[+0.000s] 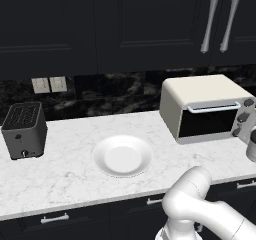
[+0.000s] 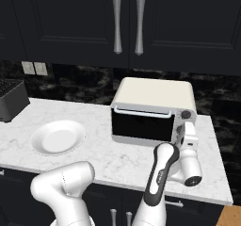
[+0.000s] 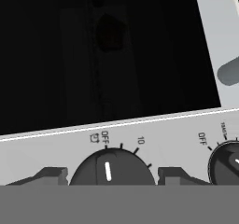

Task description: Pick up the kebab skewer and baguette bread, and place them inside the toaster oven. Close the toaster oven door and start by setting the timer.

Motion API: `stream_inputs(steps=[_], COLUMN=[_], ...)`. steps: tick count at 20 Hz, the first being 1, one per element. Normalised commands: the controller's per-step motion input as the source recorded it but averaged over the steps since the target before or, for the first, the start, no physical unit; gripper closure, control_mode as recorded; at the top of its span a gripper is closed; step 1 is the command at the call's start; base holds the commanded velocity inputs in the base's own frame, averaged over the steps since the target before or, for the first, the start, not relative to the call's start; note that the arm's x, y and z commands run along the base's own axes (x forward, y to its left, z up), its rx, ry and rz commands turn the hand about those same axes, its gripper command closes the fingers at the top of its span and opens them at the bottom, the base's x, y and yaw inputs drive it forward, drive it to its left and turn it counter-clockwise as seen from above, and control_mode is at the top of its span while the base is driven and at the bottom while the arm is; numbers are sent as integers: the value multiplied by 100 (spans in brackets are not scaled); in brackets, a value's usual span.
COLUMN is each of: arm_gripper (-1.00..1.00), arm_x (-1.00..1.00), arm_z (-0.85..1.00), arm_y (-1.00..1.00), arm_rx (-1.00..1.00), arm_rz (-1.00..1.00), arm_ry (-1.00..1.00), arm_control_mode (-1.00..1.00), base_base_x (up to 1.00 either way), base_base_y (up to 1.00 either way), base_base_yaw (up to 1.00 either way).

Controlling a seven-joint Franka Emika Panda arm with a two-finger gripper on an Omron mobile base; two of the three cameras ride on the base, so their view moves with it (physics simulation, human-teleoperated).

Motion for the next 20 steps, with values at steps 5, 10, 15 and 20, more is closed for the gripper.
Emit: stream_inputs(steps=[5,10,15,20], arm_gripper=[100,100,100,100], arm_x=[-5,-1,0,0], arm_z=[0,0,0,1], arm_y=[0,2,0,0], arm_rx=[-7,-4,0,0], arm_rz=[-4,-7,-7,-7], arm_ry=[-1,-2,0,0], arm_control_mode=[-100,-100,-100,-100], base_base_x=[0,0,0,0], base_base_y=[0,0,0,0], base_base_yaw=[0,0,0,0])
